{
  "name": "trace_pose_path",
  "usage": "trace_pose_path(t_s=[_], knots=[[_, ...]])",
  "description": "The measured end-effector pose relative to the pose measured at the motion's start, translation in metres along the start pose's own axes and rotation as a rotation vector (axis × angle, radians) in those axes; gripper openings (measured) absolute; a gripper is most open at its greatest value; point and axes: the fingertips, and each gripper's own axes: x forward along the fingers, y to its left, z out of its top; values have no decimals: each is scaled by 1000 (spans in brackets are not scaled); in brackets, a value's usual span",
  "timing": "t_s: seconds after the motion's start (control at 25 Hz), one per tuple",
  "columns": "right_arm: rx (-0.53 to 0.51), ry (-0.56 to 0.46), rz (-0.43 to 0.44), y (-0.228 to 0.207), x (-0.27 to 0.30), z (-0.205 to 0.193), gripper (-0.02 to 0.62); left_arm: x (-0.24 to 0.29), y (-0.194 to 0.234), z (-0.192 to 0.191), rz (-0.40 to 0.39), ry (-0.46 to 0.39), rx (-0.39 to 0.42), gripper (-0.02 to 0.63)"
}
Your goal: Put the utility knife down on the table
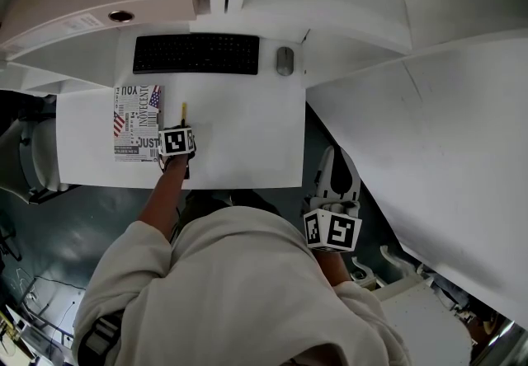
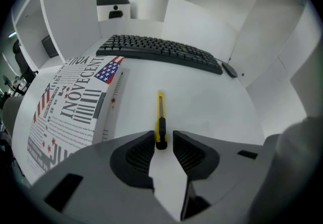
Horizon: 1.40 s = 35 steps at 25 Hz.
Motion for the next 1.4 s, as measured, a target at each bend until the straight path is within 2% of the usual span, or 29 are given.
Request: trace_pose_path(t_s=[0.36, 0.68, 0.84, 1.12, 1.4], knots=[[0, -19, 12, 7, -3, 6, 3, -18, -3, 6, -19, -41, 23, 144], [5, -57, 33, 20, -8, 17, 3, -66, -14, 31, -88, -206, 37, 138], [4, -80, 44, 29, -12, 25, 3, -101, -15, 54, -111, -327, 53, 130], [3, -124, 65, 43, -20, 39, 3, -189, -28, 102, -136, -624, 148, 101], [-2, -167, 81, 55, -28, 52, 3, -279, -39, 126, -106, -882, 247, 52]])
